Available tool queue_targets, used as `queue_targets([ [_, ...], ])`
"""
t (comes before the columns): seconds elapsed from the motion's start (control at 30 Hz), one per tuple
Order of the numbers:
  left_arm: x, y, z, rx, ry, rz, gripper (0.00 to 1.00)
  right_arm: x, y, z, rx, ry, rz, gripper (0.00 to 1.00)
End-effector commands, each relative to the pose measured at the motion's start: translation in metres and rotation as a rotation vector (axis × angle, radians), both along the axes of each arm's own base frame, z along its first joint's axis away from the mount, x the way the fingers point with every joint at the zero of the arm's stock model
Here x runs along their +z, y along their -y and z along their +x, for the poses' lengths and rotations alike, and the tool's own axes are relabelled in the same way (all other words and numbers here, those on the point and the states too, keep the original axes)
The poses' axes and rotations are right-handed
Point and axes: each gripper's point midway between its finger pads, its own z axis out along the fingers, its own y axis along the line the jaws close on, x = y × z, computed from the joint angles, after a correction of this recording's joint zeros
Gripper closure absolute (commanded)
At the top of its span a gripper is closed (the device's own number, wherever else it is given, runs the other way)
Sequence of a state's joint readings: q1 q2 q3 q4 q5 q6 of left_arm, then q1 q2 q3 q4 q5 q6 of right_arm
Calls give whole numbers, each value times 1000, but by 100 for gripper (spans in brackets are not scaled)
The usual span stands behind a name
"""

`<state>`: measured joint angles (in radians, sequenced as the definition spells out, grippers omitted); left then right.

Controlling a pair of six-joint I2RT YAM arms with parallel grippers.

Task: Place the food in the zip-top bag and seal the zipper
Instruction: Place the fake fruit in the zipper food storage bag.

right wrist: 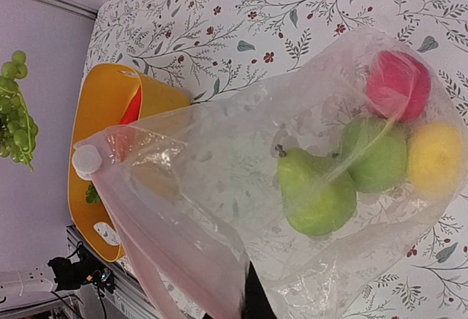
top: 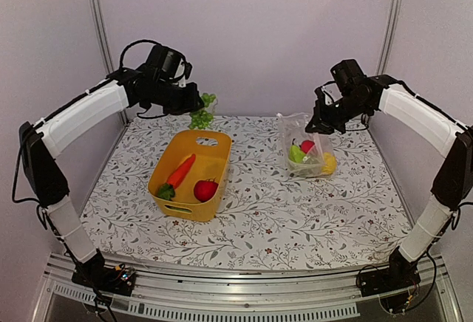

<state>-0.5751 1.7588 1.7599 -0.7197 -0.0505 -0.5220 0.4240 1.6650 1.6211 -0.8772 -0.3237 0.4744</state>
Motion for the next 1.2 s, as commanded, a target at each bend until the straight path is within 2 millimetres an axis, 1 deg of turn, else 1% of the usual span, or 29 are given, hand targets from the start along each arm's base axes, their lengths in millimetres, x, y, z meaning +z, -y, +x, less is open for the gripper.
queue_targets([
  [0.0,58,26,-10,-91,141,-158,79,3,-16,0,40,-3,-9,100],
  [0.1,86,40,-18,-143,204,-232,80,4,-26,-1,56,-2,-6,100],
  [0.17,99,50,-24,-175,228,-273,81,4,-33,-3,69,-4,1,100],
  [0.23,111,69,-31,-249,249,-331,81,4,-40,-4,79,-8,11,100],
  [0.33,121,100,-47,-366,273,-394,80,7,-50,-5,89,-8,29,100],
  [0.47,121,141,-64,-493,286,-472,80,19,-66,-4,110,-4,68,100],
  [0.6,110,174,-79,-598,282,-514,80,33,-74,1,116,4,97,100],
  [0.67,100,184,-82,-612,288,-497,79,38,-76,4,116,9,96,100],
  [0.7,93,188,-83,-615,284,-484,79,44,-76,6,114,21,96,100],
  [0.83,68,194,-78,-602,260,-444,79,51,-73,6,103,36,97,100],
  [0.9,57,196,-78,-599,250,-421,77,55,-72,4,102,39,101,100],
  [0.97,46,198,-76,-595,233,-402,72,57,-73,3,103,40,109,100],
  [1.07,31,199,-70,-568,208,-360,53,59,-74,2,100,38,119,100],
  [1.13,26,195,-61,-518,206,-316,41,61,-73,2,95,39,125,100],
  [1.17,27,193,-56,-497,215,-299,37,62,-73,2,92,38,125,100],
])
